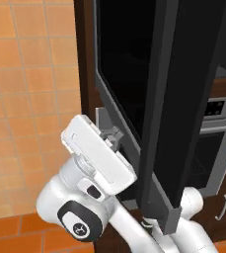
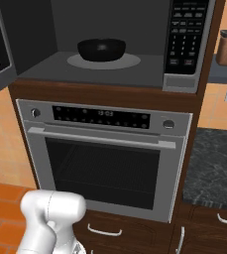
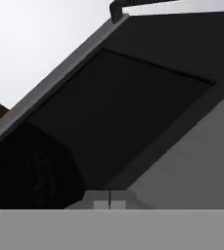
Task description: Open the microwave, place the bowl with waffle inside the microwave, then close the microwave door and turn it on.
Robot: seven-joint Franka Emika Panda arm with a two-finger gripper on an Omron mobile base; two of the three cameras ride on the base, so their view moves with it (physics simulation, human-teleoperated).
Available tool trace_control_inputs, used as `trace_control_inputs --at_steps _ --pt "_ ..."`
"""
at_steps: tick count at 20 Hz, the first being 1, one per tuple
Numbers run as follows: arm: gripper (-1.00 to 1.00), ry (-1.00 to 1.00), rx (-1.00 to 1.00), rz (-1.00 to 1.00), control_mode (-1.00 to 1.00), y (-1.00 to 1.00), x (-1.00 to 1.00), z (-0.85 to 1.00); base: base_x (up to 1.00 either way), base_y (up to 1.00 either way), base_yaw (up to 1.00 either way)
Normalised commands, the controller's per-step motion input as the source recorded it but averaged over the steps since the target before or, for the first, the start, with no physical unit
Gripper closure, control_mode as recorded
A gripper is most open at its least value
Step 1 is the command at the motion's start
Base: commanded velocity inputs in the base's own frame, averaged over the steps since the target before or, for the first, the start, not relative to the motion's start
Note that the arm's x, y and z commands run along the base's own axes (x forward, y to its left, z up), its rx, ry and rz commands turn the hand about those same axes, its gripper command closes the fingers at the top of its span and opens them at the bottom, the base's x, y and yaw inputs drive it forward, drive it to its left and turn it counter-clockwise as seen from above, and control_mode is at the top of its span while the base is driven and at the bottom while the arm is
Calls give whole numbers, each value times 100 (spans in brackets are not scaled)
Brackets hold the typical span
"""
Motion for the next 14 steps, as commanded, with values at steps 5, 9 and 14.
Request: trace_control_inputs --at_steps 5,9,14 --pt "100 -53 33 0 -100 -100 -79 75 0 0 0" --pt "100 -29 22 0 -100 -92 -45 66 0 0 0" --pt "100 21 -1 13 -100 -53 31 3 0 0 0"
